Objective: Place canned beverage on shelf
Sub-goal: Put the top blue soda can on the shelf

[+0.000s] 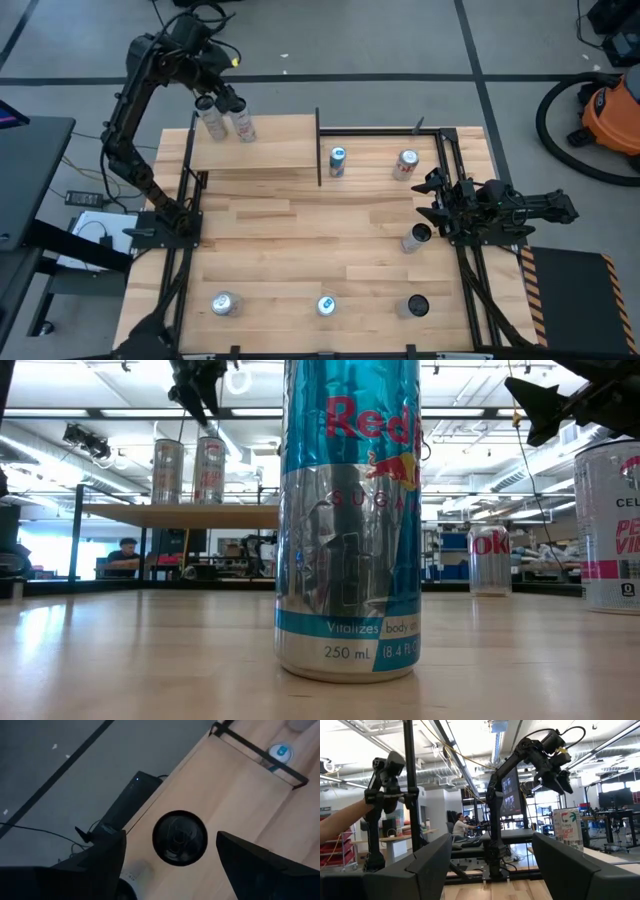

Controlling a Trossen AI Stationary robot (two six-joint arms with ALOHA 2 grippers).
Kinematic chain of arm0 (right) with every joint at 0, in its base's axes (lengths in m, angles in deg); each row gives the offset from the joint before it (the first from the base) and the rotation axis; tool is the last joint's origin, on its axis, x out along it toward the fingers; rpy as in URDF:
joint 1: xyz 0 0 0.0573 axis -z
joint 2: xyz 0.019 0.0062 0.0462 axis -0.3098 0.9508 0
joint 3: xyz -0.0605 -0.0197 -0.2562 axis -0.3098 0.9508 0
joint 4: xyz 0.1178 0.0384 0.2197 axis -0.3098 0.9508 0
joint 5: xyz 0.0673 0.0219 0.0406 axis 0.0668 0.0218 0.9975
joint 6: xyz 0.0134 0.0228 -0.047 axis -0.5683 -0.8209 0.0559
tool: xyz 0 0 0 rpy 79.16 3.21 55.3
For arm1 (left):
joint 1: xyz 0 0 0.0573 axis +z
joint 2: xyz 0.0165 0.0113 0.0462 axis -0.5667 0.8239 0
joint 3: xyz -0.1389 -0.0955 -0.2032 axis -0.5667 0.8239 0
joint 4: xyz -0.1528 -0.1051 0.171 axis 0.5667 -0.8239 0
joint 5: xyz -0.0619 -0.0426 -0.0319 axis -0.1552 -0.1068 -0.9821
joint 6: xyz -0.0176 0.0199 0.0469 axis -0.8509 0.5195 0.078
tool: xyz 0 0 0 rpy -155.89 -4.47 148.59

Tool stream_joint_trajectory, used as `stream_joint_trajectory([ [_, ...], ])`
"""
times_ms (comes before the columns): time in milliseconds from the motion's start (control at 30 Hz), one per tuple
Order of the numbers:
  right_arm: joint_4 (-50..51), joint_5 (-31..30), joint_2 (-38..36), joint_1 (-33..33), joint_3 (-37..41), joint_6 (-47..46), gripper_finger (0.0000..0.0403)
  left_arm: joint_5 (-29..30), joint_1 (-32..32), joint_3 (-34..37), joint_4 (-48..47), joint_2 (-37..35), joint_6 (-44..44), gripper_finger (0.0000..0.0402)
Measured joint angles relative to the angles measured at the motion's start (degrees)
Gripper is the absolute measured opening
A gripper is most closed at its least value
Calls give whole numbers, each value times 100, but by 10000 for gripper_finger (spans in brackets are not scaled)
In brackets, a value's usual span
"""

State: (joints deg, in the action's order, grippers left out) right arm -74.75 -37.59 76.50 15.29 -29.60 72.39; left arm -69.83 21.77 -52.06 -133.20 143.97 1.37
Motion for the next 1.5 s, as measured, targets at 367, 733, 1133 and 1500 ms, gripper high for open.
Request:
stream_joint_trajectory([
  [367, 63, 2, 2, 1, 0, 0, 285, -501, -549, -66, -59, -7, -163, 311],
  [733, 2, 2, 2, 1, 0, 0, 285, -503, -1540, -66, 30, -7, -277, 311],
  [1133, 92, 2, 2, 1, -1, -20, 285, -503, -2404, -60, 409, -7, -490, 311],
  [1500, 129, 53, 0, -1, 0, -854, 285, -480, -3151, 435, 638, 1, -751, 311],
])
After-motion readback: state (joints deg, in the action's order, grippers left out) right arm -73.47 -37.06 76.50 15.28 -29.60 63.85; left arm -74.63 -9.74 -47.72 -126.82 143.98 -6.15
